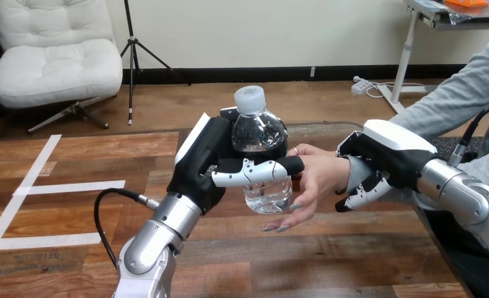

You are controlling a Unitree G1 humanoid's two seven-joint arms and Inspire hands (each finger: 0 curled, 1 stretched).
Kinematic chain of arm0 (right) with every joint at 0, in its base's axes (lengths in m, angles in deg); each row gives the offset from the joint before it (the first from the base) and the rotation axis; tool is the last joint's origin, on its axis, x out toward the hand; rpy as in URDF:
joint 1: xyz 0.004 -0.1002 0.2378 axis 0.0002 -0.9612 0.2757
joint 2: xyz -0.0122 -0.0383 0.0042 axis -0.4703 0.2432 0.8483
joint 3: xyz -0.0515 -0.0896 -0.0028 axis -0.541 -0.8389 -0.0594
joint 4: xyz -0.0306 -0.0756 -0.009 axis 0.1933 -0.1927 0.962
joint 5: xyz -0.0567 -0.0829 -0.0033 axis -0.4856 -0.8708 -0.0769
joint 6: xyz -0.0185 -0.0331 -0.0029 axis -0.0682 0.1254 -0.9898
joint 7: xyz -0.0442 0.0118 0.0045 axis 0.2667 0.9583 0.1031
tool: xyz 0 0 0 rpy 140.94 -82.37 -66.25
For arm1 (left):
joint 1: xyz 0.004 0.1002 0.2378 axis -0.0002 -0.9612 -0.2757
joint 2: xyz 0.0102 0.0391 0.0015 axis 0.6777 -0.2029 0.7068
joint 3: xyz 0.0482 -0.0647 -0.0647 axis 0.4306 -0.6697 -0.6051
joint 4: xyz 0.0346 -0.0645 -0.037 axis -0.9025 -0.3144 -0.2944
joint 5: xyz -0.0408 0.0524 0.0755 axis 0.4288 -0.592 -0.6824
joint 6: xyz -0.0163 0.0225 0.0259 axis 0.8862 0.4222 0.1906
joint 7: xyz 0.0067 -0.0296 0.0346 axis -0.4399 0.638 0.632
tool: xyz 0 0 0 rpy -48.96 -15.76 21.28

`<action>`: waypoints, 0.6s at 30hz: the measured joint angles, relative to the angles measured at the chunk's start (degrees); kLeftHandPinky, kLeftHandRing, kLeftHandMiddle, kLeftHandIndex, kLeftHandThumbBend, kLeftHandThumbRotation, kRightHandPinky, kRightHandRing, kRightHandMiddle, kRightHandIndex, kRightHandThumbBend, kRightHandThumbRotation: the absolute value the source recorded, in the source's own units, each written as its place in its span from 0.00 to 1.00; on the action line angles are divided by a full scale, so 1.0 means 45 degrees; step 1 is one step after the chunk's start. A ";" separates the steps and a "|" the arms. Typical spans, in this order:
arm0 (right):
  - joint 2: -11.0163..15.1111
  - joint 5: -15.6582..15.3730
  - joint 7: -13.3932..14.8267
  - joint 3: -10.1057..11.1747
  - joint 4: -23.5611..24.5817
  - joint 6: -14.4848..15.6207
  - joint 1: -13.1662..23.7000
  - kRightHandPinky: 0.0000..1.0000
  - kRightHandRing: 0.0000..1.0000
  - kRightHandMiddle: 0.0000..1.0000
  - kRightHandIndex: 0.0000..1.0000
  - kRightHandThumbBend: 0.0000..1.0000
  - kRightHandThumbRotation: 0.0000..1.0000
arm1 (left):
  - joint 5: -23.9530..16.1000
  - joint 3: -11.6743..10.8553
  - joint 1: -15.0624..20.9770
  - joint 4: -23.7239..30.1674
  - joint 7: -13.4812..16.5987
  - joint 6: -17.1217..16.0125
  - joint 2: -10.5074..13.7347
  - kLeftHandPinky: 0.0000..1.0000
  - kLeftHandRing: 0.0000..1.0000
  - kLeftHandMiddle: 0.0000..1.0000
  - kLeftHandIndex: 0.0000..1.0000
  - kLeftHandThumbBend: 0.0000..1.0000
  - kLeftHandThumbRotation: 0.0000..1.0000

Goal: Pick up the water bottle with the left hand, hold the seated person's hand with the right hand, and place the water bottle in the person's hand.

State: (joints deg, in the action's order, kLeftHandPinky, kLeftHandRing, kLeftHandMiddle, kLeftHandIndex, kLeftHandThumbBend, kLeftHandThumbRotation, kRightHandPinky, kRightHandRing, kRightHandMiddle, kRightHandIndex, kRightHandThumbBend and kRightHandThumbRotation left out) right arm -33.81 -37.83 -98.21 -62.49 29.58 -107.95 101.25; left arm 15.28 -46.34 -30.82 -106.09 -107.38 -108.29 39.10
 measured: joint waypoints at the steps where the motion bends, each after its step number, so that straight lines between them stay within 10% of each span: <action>1: 0.0000 0.0007 -0.0004 0.0001 0.0003 0.0000 0.0000 0.22 0.26 0.33 0.35 0.79 0.00 | -0.0009 0.0010 0.0000 0.0000 0.0001 0.0000 -0.0003 0.30 0.35 0.39 0.40 0.71 0.00; 18: 0.0000 0.0087 -0.0164 0.0052 0.0083 0.0000 0.0000 0.22 0.26 0.33 0.34 0.79 0.00 | -0.0051 0.0164 0.0000 0.0000 -0.0027 0.0002 -0.0013 0.29 0.35 0.39 0.40 0.71 0.00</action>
State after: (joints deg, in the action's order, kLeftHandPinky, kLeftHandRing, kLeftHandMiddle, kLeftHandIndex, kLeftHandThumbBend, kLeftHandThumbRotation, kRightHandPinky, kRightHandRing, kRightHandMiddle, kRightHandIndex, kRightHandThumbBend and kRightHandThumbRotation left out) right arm -33.81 -37.44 -98.94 -62.26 29.96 -107.95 101.25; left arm 15.05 -45.61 -30.82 -106.09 -107.50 -108.28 39.04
